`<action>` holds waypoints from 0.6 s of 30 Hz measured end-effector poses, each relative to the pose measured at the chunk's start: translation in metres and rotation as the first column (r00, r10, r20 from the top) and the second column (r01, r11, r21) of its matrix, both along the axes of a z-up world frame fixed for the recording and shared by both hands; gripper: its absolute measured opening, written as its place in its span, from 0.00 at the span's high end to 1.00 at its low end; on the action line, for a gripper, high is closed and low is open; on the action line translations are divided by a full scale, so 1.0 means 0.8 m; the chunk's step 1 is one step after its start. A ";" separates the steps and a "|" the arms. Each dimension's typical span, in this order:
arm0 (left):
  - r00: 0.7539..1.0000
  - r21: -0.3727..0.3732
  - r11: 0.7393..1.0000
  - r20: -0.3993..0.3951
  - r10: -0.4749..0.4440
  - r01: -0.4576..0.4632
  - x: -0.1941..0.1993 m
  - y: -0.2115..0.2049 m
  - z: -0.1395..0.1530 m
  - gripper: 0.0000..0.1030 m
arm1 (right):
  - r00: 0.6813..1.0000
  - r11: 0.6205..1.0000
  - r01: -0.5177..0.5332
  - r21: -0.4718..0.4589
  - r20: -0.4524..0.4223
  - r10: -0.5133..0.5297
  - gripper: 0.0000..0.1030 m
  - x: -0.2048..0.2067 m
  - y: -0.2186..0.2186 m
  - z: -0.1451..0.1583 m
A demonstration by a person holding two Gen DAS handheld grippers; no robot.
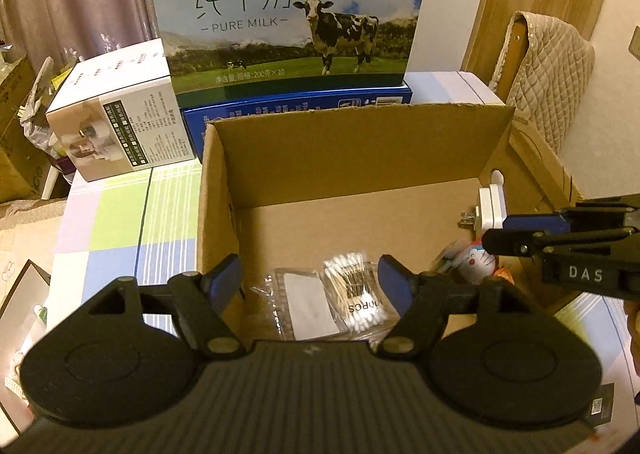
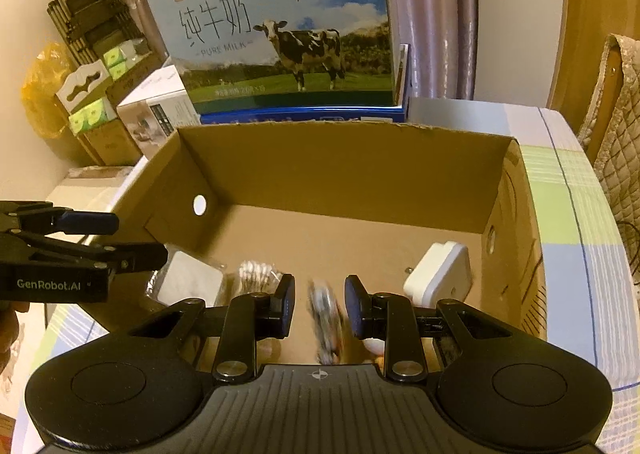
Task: Organize objects
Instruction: 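Open the left tool to drop the pad package while the right tool releases the toy car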
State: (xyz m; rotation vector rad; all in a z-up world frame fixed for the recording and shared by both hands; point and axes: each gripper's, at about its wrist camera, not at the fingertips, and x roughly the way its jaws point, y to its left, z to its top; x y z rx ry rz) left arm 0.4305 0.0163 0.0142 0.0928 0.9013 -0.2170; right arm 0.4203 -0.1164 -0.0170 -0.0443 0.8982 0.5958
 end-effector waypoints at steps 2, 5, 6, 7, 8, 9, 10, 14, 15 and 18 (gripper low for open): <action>1.000 -0.006 1.000 0.000 0.003 -0.003 -0.002 0.002 0.002 0.31 | 1.000 1.000 0.001 0.005 -0.010 -0.001 0.71 0.001 0.000 0.001; 1.000 -0.002 1.000 0.005 0.000 0.000 -0.007 0.003 0.004 0.31 | 1.000 1.000 0.004 -0.006 0.016 -0.004 0.68 -0.003 -0.002 0.004; 1.000 -0.004 1.000 0.006 0.001 -0.001 -0.009 0.004 0.004 0.31 | 1.000 1.000 0.004 -0.011 0.017 -0.004 0.67 -0.004 -0.003 0.005; 1.000 -0.007 1.000 0.006 0.004 -0.004 -0.010 0.004 0.005 0.31 | 1.000 1.000 0.002 -0.014 0.015 -0.002 0.67 -0.006 -0.003 0.006; 1.000 -0.009 1.000 0.006 0.005 -0.005 -0.012 0.005 0.005 0.31 | 1.000 1.000 -0.001 -0.017 0.013 0.002 0.67 -0.007 -0.004 0.007; 1.000 -0.010 1.000 0.006 0.005 -0.005 -0.013 0.005 0.006 0.31 | 1.000 1.000 -0.003 -0.021 0.016 0.003 0.67 -0.008 -0.004 0.008; 1.000 -0.011 1.000 0.007 0.006 -0.006 -0.015 0.005 0.007 0.31 | 1.000 1.000 -0.002 -0.026 0.020 0.002 0.67 -0.010 -0.004 0.010; 1.000 -0.027 0.999 0.019 0.018 -0.017 -0.029 0.007 0.017 0.30 | 0.999 0.999 -0.004 -0.032 0.033 0.005 0.67 -0.022 -0.009 0.021; 0.999 -0.031 0.999 0.025 0.020 -0.019 -0.033 0.008 0.021 0.29 | 0.999 0.999 -0.005 -0.033 0.040 0.006 0.67 -0.026 -0.010 0.025; 0.999 -0.039 0.999 0.038 0.024 -0.022 -0.048 0.007 0.033 0.27 | 0.999 1.000 -0.005 -0.026 0.048 0.006 0.67 -0.041 -0.018 0.038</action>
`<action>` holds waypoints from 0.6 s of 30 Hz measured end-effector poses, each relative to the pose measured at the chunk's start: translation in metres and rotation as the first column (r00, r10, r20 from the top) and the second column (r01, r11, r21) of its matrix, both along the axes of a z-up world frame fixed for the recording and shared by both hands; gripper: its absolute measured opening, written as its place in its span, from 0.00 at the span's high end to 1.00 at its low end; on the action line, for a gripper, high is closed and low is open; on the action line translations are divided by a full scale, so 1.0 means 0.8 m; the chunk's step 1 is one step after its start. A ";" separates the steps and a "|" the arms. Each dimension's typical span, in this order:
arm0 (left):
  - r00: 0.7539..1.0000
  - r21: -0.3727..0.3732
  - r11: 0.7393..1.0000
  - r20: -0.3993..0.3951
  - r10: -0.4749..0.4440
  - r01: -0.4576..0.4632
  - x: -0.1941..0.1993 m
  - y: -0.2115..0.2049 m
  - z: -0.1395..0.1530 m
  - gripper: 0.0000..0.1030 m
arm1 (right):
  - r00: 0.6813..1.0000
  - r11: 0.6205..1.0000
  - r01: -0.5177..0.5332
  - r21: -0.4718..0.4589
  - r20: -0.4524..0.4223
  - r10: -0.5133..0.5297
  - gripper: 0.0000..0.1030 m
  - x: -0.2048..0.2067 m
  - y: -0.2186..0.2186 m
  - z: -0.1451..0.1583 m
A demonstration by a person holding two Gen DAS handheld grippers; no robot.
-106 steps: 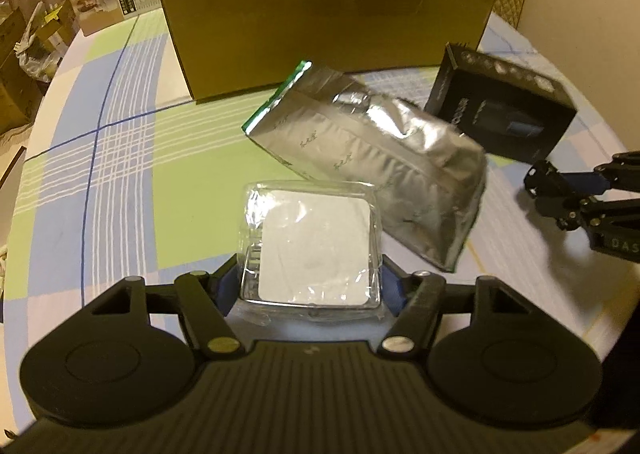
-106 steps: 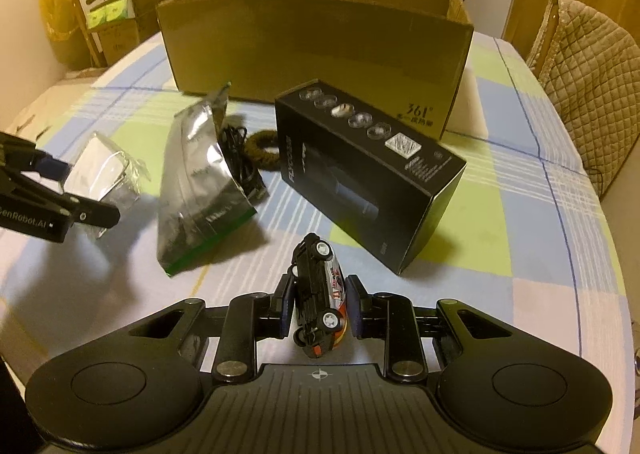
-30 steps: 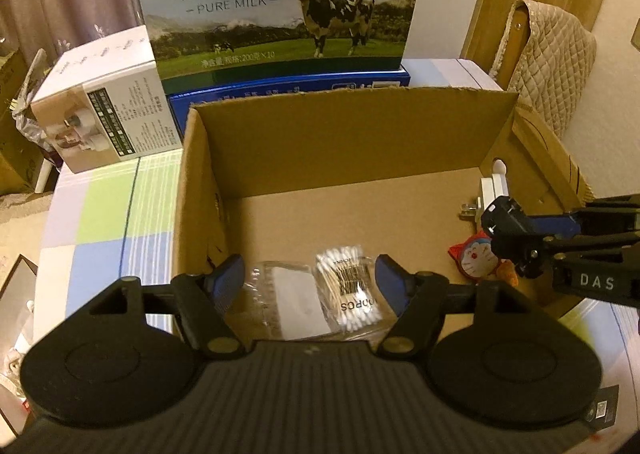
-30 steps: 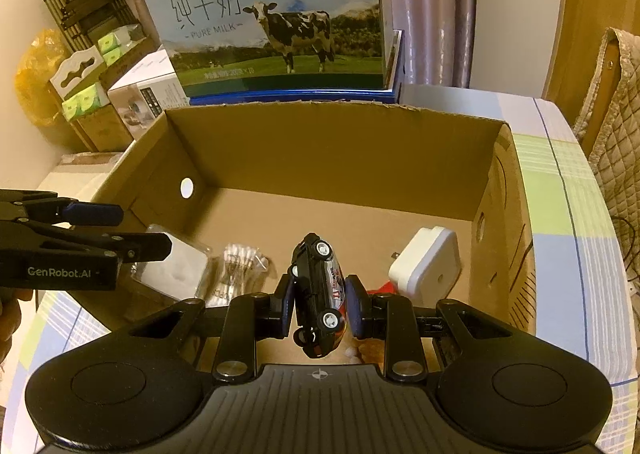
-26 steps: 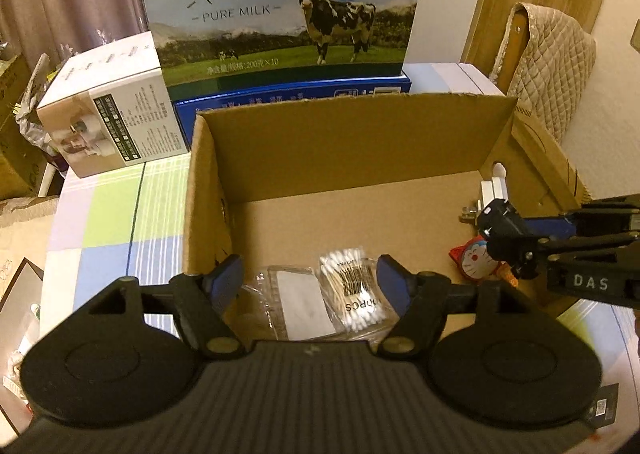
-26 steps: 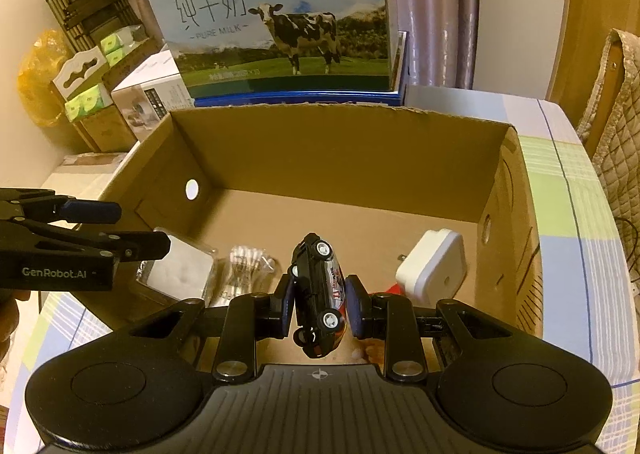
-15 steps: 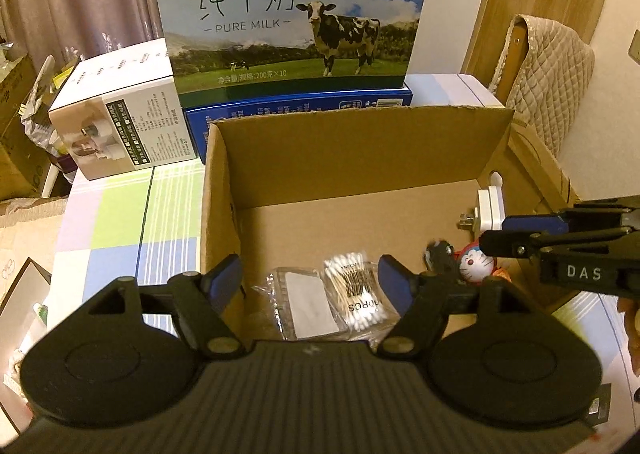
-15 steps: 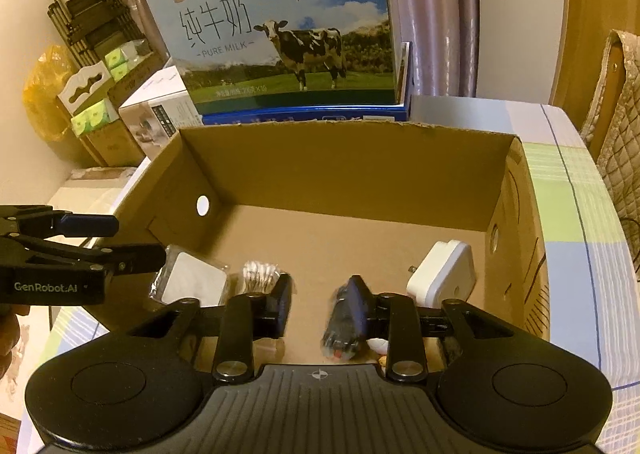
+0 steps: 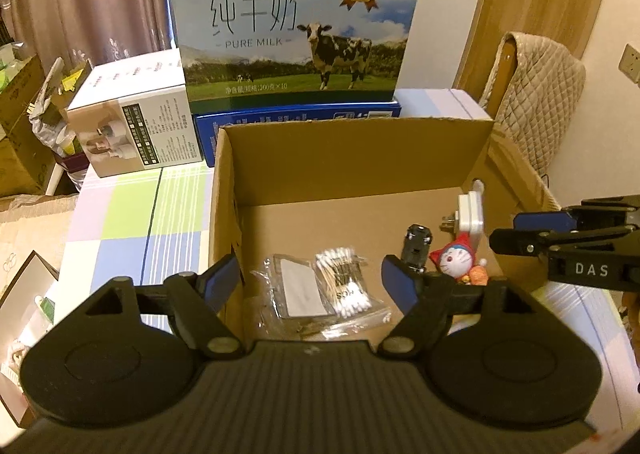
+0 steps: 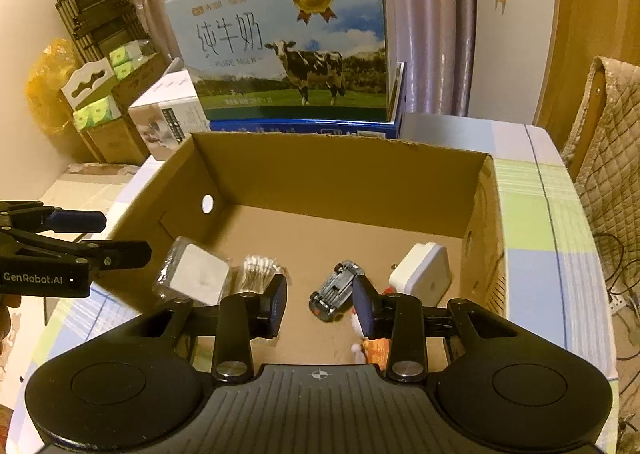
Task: Organize objects
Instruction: 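Open the left tool to drop the pad package while the right tool releases the toy car, then move both tools back to the silver foil bag and black FLYCO box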
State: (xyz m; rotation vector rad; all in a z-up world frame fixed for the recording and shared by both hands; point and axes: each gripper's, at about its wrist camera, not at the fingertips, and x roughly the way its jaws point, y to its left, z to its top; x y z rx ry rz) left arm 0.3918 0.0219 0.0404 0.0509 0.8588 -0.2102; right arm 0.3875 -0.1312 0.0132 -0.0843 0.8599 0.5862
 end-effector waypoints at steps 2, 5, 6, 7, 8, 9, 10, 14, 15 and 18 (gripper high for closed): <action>1.000 -0.004 1.000 0.012 0.007 -0.007 -0.014 0.000 0.008 0.26 | 1.000 1.000 0.001 0.006 0.008 -0.001 0.67 -0.014 -0.007 0.008; 0.999 -0.009 1.000 0.027 0.017 -0.016 -0.037 0.000 0.019 0.23 | 0.999 1.000 -0.009 0.008 0.031 0.009 0.66 -0.043 -0.019 0.020; 0.999 -0.014 1.000 0.031 0.020 -0.019 -0.045 0.001 0.023 0.22 | 0.999 1.000 -0.013 0.008 0.036 0.012 0.65 -0.052 -0.023 0.023; 0.999 -0.018 1.000 0.034 0.023 -0.022 -0.053 0.001 0.025 0.22 | 0.999 1.000 -0.017 0.008 0.039 0.016 0.65 -0.062 -0.028 0.026; 0.999 -0.021 0.999 0.037 0.025 -0.025 -0.064 0.001 0.029 0.21 | 0.999 1.000 -0.021 0.005 0.042 0.021 0.65 -0.072 -0.032 0.028; 0.999 -0.024 0.999 0.039 0.031 -0.030 -0.073 0.001 0.031 0.19 | 0.999 1.000 -0.024 0.001 0.045 0.024 0.65 -0.081 -0.036 0.029; 0.999 -0.026 0.999 0.040 0.034 -0.033 -0.082 0.001 0.032 0.19 | 0.998 1.000 -0.029 -0.003 0.048 0.029 0.64 -0.090 -0.040 0.031; 0.998 -0.040 0.998 0.043 0.052 -0.050 -0.125 0.002 0.037 0.17 | 0.997 0.999 -0.046 0.000 0.055 0.046 0.63 -0.129 -0.059 0.033; 0.998 -0.044 0.998 0.041 0.056 -0.054 -0.135 0.001 0.037 0.16 | 0.997 0.999 -0.050 0.000 0.053 0.050 0.62 -0.138 -0.064 0.033; 0.998 -0.032 0.998 0.040 0.056 -0.054 -0.167 -0.003 0.035 0.12 | 0.996 0.998 -0.065 -0.001 0.054 0.065 0.61 -0.164 -0.078 0.033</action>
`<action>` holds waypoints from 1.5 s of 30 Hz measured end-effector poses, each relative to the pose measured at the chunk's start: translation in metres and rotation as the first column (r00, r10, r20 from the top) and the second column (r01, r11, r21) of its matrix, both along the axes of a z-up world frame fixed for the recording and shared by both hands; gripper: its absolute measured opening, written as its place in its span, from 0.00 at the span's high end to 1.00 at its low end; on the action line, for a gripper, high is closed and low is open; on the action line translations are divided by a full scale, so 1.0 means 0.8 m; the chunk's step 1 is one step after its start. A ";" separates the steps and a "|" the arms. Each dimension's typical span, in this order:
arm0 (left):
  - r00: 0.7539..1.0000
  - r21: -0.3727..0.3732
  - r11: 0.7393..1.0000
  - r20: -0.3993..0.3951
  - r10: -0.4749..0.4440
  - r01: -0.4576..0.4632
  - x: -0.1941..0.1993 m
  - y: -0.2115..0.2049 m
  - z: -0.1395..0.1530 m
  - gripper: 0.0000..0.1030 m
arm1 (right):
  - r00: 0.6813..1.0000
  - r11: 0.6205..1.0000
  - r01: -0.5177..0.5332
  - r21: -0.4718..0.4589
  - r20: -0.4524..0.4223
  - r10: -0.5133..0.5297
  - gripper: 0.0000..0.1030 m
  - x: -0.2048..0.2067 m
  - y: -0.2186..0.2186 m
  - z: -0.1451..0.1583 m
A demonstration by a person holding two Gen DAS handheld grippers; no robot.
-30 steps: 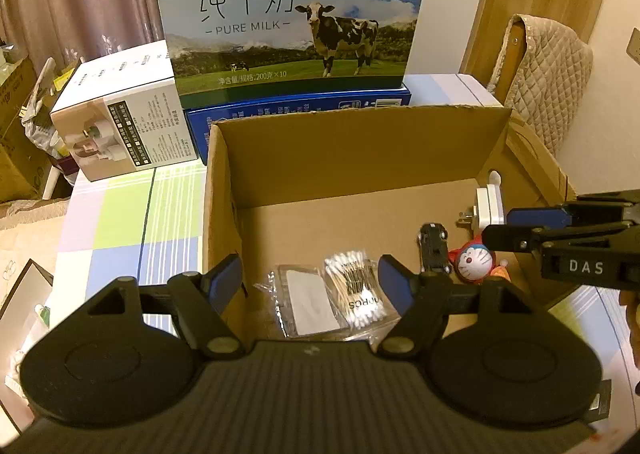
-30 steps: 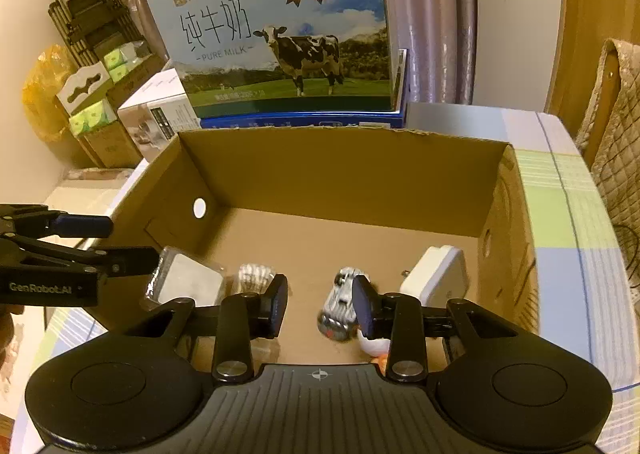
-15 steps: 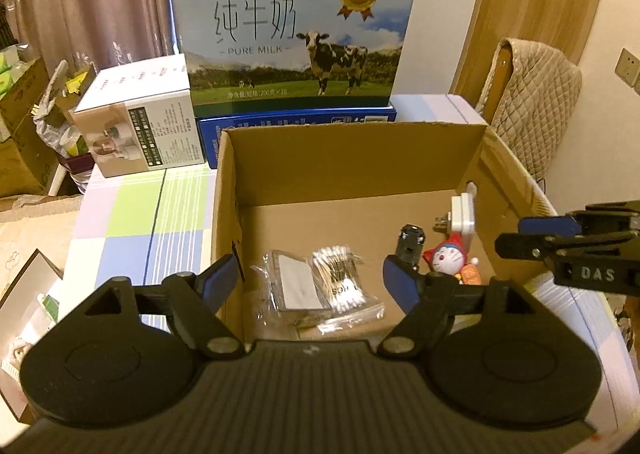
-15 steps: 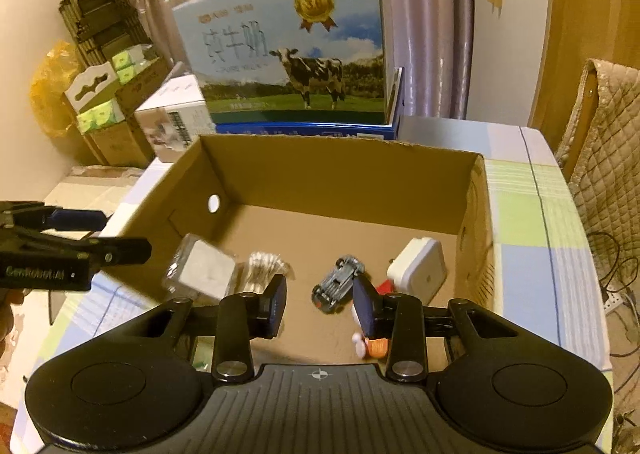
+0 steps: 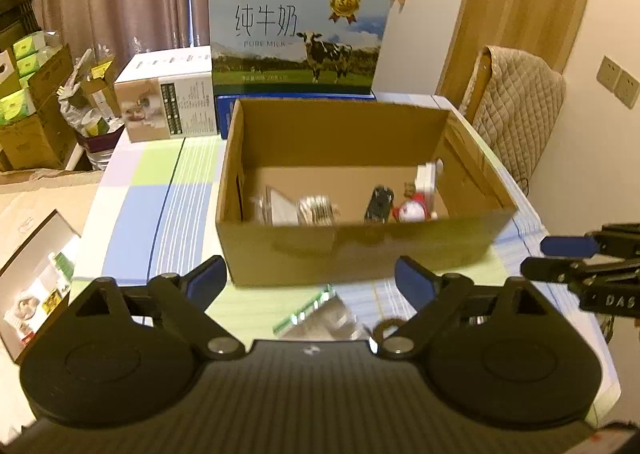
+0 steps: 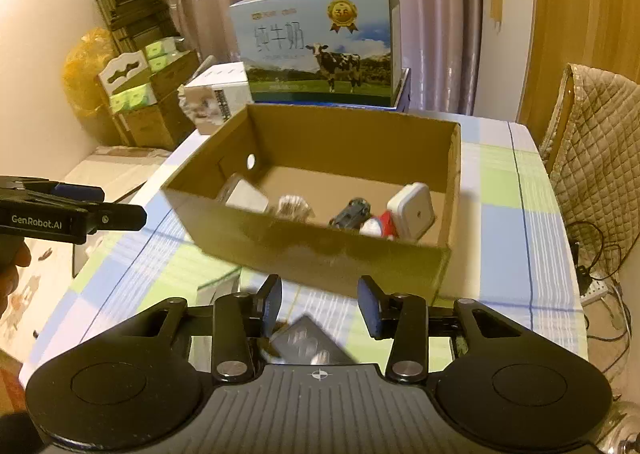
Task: Organize objects
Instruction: 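Move both tools back to the silver foil bag and black FLYCO box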
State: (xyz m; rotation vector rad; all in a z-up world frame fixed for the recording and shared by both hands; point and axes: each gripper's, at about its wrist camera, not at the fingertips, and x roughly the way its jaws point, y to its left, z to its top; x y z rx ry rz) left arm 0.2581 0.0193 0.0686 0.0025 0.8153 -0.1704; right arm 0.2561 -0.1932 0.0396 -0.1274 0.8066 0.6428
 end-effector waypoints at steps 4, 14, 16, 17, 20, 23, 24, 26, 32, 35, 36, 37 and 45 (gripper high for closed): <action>1.000 0.003 1.000 -0.006 0.001 -0.001 -0.040 -0.005 -0.006 0.08 | 1.000 1.000 -0.002 -0.016 0.012 0.003 0.56 -0.031 -0.019 -0.002; 0.999 0.007 1.000 -0.033 0.029 -0.029 -0.105 -0.012 -0.031 0.04 | 0.999 0.997 -0.031 -0.074 0.008 0.032 0.42 -0.070 -0.056 -0.024; 0.999 0.011 0.999 -0.040 0.037 -0.037 -0.107 -0.013 -0.037 0.03 | 0.999 0.995 -0.045 -0.090 0.007 0.046 0.41 -0.069 -0.058 -0.030; 0.998 0.016 0.999 -0.042 0.043 -0.042 -0.108 -0.013 -0.041 0.02 | 0.998 0.993 -0.060 -0.098 0.006 0.061 0.41 -0.069 -0.058 -0.034; 0.997 0.016 0.998 -0.054 0.055 -0.054 -0.106 -0.014 -0.053 0.01 | 0.995 0.985 -0.102 -0.137 0.007 0.104 0.40 -0.064 -0.054 -0.046; 0.996 0.025 0.998 -0.068 0.060 -0.058 -0.102 -0.017 -0.065 0.01 | 0.989 0.973 -0.147 -0.180 0.006 0.150 0.40 -0.058 -0.049 -0.062; 0.995 0.026 0.998 -0.075 0.060 -0.059 -0.100 -0.018 -0.070 0.01 | 0.987 0.969 -0.158 -0.193 0.003 0.161 0.40 -0.055 -0.047 -0.067; 0.994 0.025 0.998 -0.088 0.063 -0.062 -0.096 -0.019 -0.077 0.01 | 0.983 0.961 -0.180 -0.212 -0.004 0.183 0.39 -0.049 -0.045 -0.077; 0.992 0.022 0.998 -0.113 0.061 -0.059 -0.085 -0.021 -0.096 0.01 | 0.972 0.939 -0.231 -0.254 -0.022 0.233 0.39 -0.030 -0.035 -0.096; 0.990 0.020 0.998 -0.124 0.061 -0.059 -0.079 -0.021 -0.105 0.01 | 0.962 0.924 -0.268 -0.272 -0.036 0.269 0.39 -0.020 -0.026 -0.102; 0.990 0.021 0.998 -0.127 0.060 -0.058 -0.077 -0.021 -0.106 0.01 | 0.958 0.918 -0.283 -0.278 -0.041 0.283 0.39 -0.017 -0.022 -0.104; 0.990 0.021 0.998 -0.131 0.059 -0.057 -0.076 -0.021 -0.109 0.01 | 0.954 0.912 -0.298 -0.282 -0.048 0.297 0.39 -0.013 -0.019 -0.107; 0.988 0.005 0.998 -0.138 0.068 -0.068 -0.066 -0.015 -0.118 0.01 | 0.920 0.865 -0.391 -0.314 -0.120 0.373 0.40 0.010 0.016 -0.129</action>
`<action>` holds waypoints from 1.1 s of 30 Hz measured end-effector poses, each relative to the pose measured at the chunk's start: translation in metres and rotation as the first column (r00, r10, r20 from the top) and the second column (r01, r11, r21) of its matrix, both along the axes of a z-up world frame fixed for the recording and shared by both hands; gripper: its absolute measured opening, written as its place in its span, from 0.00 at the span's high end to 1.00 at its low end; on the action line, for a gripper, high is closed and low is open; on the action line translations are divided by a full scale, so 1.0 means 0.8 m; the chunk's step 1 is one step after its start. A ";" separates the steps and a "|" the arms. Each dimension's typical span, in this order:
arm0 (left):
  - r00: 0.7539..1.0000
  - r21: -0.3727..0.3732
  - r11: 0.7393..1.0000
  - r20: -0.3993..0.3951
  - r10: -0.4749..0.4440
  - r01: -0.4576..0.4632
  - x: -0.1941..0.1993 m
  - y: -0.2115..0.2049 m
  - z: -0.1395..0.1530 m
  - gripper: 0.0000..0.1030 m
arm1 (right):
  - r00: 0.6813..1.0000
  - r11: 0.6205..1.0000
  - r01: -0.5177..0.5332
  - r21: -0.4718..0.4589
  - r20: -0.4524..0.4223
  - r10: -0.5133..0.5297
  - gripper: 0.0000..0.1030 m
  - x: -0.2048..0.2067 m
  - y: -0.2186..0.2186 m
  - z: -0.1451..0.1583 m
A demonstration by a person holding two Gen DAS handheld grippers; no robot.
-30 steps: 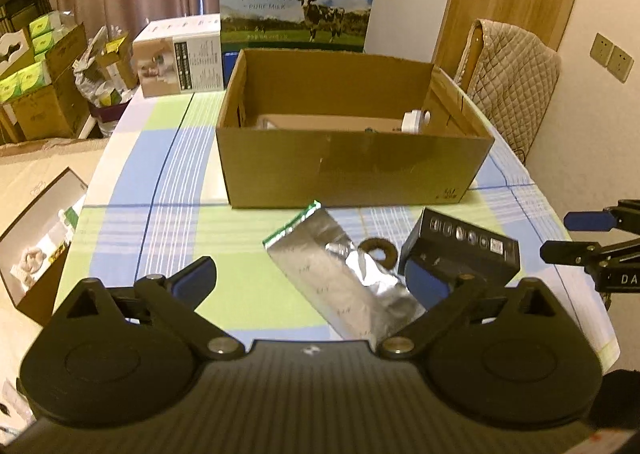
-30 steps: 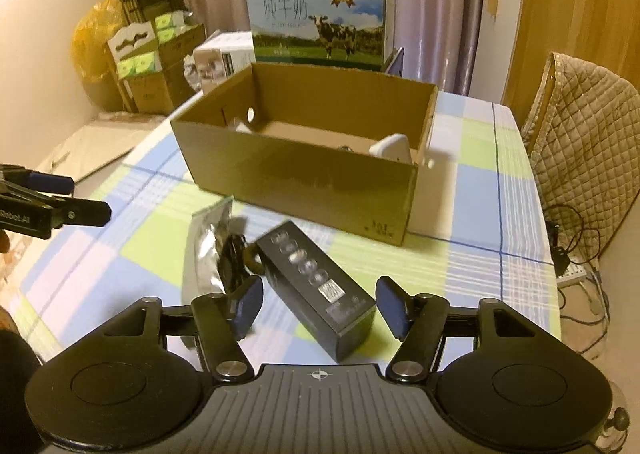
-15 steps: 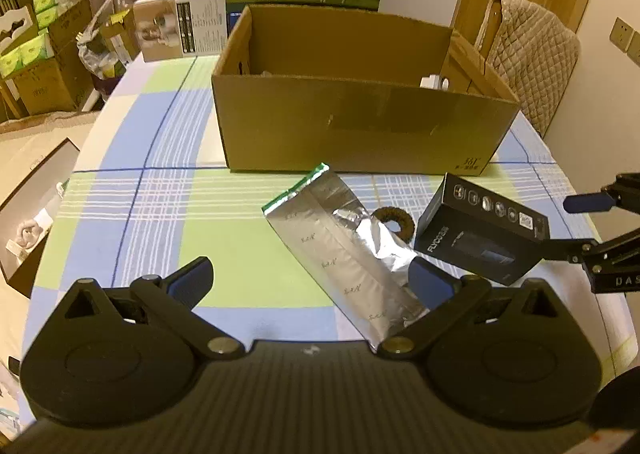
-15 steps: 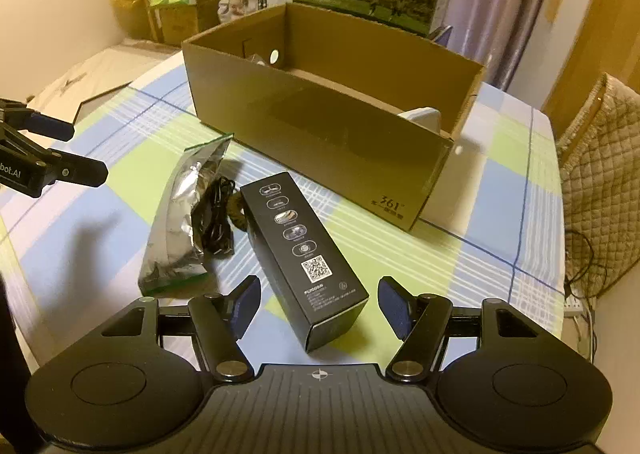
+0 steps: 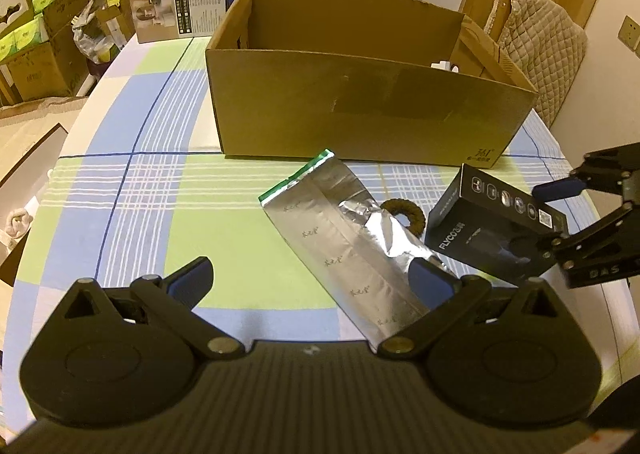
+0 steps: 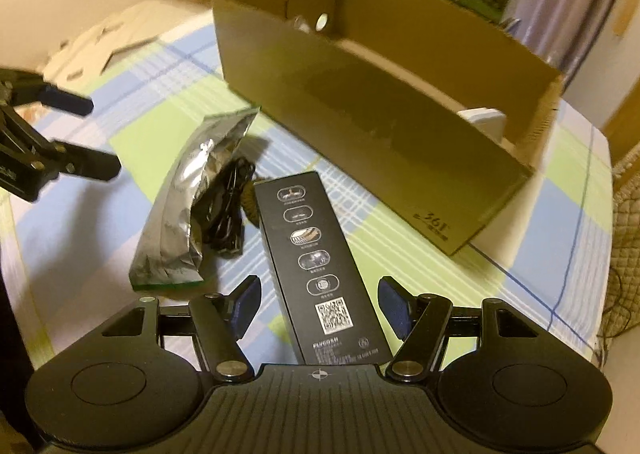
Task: Organize objects
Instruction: 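Move both tools back to the silver foil bag and black FLYCO box, then grasp the silver foil bag with the left tool while the right tool grasps the black FLYCO box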
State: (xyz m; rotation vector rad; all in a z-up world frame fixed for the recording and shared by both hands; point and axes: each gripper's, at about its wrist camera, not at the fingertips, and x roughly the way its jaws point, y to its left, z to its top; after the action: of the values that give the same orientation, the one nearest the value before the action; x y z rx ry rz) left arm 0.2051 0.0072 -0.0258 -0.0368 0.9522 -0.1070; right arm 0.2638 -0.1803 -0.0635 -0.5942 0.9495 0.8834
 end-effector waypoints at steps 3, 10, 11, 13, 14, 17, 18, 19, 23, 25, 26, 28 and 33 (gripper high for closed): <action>1.000 -0.005 1.000 -0.003 0.001 -0.001 0.003 0.001 -0.002 0.01 | 1.000 0.999 -0.026 -0.043 -0.001 0.026 0.40 0.003 0.012 -0.009; 1.000 -0.020 1.000 -0.014 -0.007 0.007 0.009 -0.002 -0.008 0.01 | 0.999 0.997 -0.013 -0.071 -0.039 0.011 0.56 0.008 0.021 -0.017; 1.000 -0.022 1.000 -0.015 -0.008 0.007 0.009 -0.003 -0.009 0.01 | 0.999 0.998 -0.008 -0.068 -0.045 0.005 0.57 0.007 0.021 -0.016; 1.000 -0.025 1.000 -0.018 -0.009 0.009 0.009 -0.004 -0.010 0.01 | 0.999 0.998 0.009 -0.064 -0.052 -0.012 0.61 0.005 0.019 -0.014; 1.000 -0.028 1.000 -0.019 -0.011 0.011 0.009 -0.005 -0.011 0.01 | 0.998 0.998 0.032 -0.063 -0.055 -0.035 0.61 0.003 0.017 -0.013; 0.999 -0.032 0.999 -0.025 -0.022 0.021 0.007 -0.009 -0.013 0.01 | 0.992 0.994 0.098 -0.051 -0.070 -0.102 0.61 -0.001 0.009 -0.011; 0.999 -0.035 0.999 -0.027 -0.026 0.025 0.007 -0.011 -0.014 0.01 | 0.988 0.991 0.130 -0.043 -0.081 -0.134 0.61 -0.002 0.005 -0.011; 0.999 -0.039 0.999 -0.029 -0.029 0.028 0.007 -0.012 -0.015 0.01 | 0.981 0.985 0.170 -0.034 -0.090 -0.172 0.61 -0.003 0.000 -0.010; 0.999 -0.058 0.998 -0.039 -0.031 0.028 0.010 -0.018 -0.017 0.01 | 0.942 0.946 0.323 -0.003 -0.089 -0.322 0.61 -0.007 -0.020 -0.006; 0.999 -0.065 0.997 -0.042 -0.033 0.030 0.013 -0.022 -0.018 0.01 | 0.930 0.933 0.361 0.008 -0.085 -0.359 0.61 -0.009 -0.027 -0.004; 0.998 -0.068 0.997 -0.043 -0.036 0.033 0.015 -0.025 -0.019 0.01 | 0.923 0.926 0.377 0.017 -0.084 -0.375 0.61 -0.009 -0.031 -0.002; 0.998 -0.073 0.997 -0.048 -0.039 0.035 0.020 -0.030 -0.022 0.01 | 0.920 0.922 0.387 0.026 -0.079 -0.384 0.61 -0.009 -0.034 0.001; 0.996 -0.076 0.995 -0.065 -0.062 0.057 0.039 -0.047 -0.033 0.01 | 0.926 0.928 0.372 0.020 -0.080 -0.369 0.61 -0.005 -0.036 0.001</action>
State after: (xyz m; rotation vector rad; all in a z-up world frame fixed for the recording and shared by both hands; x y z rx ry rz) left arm 0.2364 -0.0303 -0.0522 -0.0807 1.0164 -0.1971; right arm 0.2596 -0.2088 -0.0627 -0.3354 1.0697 0.5831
